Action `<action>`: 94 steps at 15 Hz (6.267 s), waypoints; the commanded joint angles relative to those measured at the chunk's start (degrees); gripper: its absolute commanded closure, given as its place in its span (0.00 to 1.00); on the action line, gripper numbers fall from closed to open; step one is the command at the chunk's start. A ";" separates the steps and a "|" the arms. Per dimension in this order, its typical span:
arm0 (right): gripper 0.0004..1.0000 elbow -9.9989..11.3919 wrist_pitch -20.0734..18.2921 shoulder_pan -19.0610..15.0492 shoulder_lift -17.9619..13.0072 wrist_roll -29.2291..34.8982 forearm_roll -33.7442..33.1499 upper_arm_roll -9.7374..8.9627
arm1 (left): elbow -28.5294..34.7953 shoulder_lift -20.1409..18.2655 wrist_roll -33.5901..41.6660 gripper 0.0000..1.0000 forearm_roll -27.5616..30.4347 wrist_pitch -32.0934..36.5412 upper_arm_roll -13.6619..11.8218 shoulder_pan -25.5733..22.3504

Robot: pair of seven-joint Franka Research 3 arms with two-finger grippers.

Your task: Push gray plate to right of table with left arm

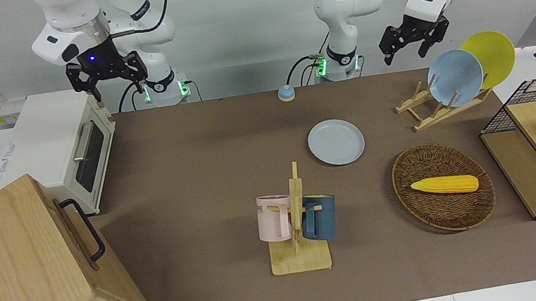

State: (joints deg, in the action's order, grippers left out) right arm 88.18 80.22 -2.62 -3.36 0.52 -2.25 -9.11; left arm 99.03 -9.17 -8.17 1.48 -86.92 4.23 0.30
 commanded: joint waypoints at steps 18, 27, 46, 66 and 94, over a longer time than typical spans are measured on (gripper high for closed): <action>0.00 0.23 -0.68 -0.46 -0.60 -0.43 -0.03 -0.30 | 2.04 -1.45 -0.71 0.01 -0.86 0.35 -1.33 -0.39; 0.00 0.23 -0.68 -0.46 -0.60 -0.43 -0.03 -0.30 | 22.94 -2.35 -2.64 0.01 -0.24 -19.14 -1.33 -0.39; 0.00 0.23 -0.68 -0.46 -0.60 -0.43 -0.03 -0.30 | 39.67 9.00 -3.17 0.54 10.13 -46.41 0.07 4.18; 0.00 0.23 -0.68 -0.46 -0.60 -0.43 -0.03 -0.30 | 38.61 12.77 -15.36 1.00 16.19 -53.69 1.74 16.47; 0.00 0.23 -0.68 -0.46 -0.60 -0.43 0.05 -0.30 | 26.31 25.87 -37.97 0.01 17.51 -66.10 12.29 27.56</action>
State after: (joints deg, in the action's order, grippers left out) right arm 88.18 80.22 -2.62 -3.36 0.52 -2.25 -9.11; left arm 125.75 14.92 -45.70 19.13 -152.22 17.30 27.04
